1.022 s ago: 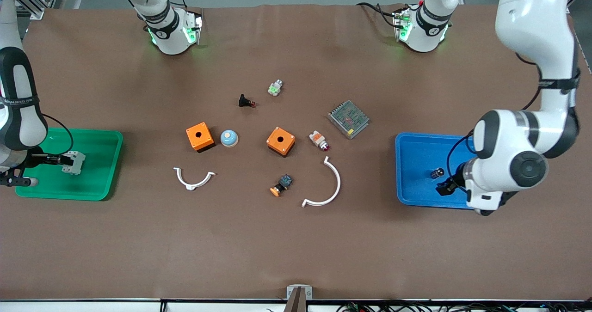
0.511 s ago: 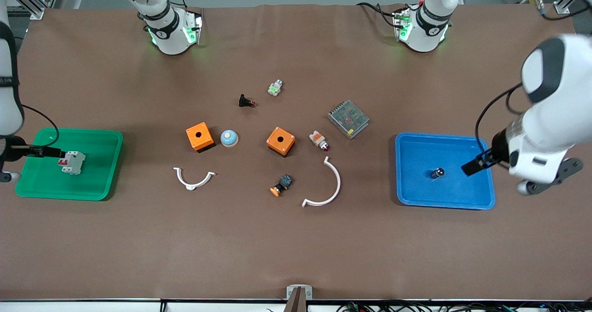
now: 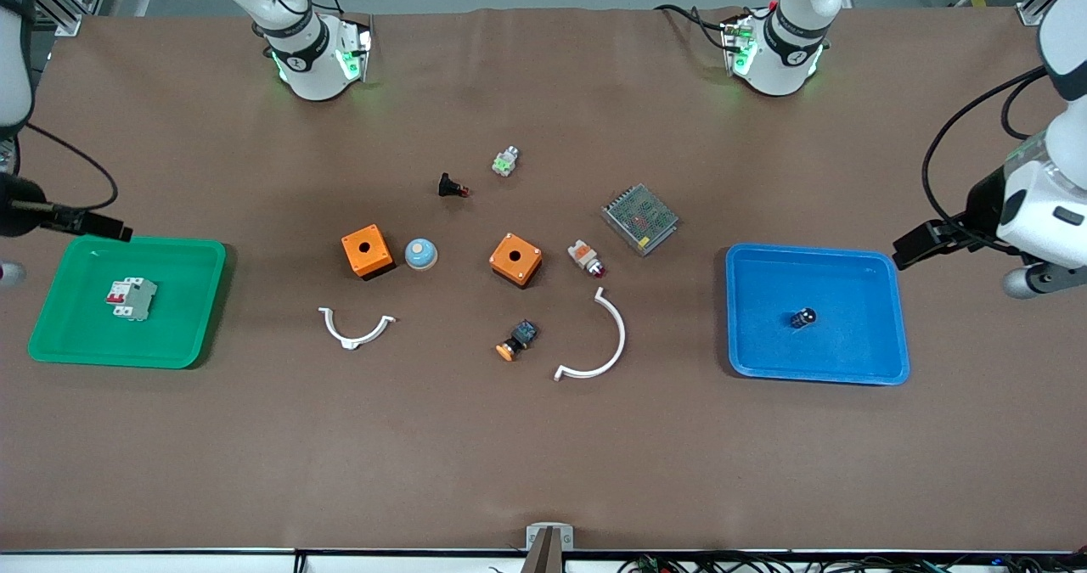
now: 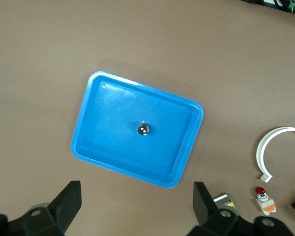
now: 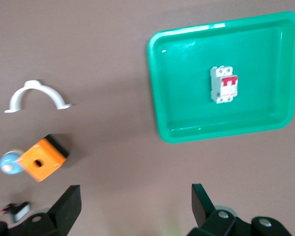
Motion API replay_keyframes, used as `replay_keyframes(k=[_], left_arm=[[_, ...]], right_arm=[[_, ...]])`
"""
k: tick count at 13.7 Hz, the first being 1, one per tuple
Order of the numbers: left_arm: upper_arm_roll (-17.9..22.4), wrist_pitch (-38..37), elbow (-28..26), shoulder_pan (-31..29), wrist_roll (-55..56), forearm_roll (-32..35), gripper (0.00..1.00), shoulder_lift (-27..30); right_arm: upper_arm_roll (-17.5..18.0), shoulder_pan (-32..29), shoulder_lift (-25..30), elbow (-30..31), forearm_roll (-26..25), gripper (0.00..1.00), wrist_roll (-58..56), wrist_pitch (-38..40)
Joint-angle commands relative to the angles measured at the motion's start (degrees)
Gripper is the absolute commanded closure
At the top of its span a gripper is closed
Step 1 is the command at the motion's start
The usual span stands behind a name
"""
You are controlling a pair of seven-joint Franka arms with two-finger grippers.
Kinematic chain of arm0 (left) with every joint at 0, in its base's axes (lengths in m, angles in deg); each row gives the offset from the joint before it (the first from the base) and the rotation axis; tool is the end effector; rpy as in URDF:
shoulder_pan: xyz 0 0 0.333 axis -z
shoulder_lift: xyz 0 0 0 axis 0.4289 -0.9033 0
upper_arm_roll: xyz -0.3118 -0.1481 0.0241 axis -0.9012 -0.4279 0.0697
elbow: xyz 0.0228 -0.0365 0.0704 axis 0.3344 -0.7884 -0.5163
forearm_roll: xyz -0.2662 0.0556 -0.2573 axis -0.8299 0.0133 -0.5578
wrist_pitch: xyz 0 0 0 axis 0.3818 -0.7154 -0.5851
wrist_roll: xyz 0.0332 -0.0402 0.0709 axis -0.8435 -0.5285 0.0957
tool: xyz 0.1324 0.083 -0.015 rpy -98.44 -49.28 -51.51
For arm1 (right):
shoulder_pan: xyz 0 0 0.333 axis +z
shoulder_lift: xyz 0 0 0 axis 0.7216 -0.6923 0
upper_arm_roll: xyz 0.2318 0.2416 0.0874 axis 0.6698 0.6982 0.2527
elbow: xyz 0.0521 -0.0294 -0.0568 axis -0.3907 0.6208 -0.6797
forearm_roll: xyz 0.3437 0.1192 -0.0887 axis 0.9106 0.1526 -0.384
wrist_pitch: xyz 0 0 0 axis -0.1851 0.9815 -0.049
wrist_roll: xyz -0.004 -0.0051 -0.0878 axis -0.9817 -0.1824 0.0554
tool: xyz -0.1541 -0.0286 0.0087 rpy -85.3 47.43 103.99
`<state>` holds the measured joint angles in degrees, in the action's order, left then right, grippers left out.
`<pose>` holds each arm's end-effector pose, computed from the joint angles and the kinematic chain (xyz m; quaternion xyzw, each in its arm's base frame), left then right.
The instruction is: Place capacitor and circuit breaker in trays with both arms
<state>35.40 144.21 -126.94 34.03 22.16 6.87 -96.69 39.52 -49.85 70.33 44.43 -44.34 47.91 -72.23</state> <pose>0.6038 -0.0492 0.5713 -0.9932 -0.1153 -0.0166 0.0083 0.5415 -0.0818 0.5114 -0.9916 0.0991 0.0829 0.0007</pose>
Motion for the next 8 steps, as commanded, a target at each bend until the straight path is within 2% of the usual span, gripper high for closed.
replay_keyframes(k=[1, 4, 8], left_arm=[[1.22, -0.45, 1.11, -0.11, -4.99, 0.02, 0.0, 1.1], [1.75, -0.8, 1.04, -0.2, -6.59, -0.59, 0.0, 5.31], [1.48, -4.58, 0.95, -0.11, -7.38, -1.04, 0.0, 6.89]], right_arm=[[-0.42, 3.57, 6.16, 2.99, 0.41, 0.0, 3.53, 1.48], [-0.34, 3.49, 7.84, 1.59, 0.94, 0.0, 2.92, 2.72], [-0.77, 3.14, 7.49, -4.39, 0.85, 0.0, 3.0, 4.56]])
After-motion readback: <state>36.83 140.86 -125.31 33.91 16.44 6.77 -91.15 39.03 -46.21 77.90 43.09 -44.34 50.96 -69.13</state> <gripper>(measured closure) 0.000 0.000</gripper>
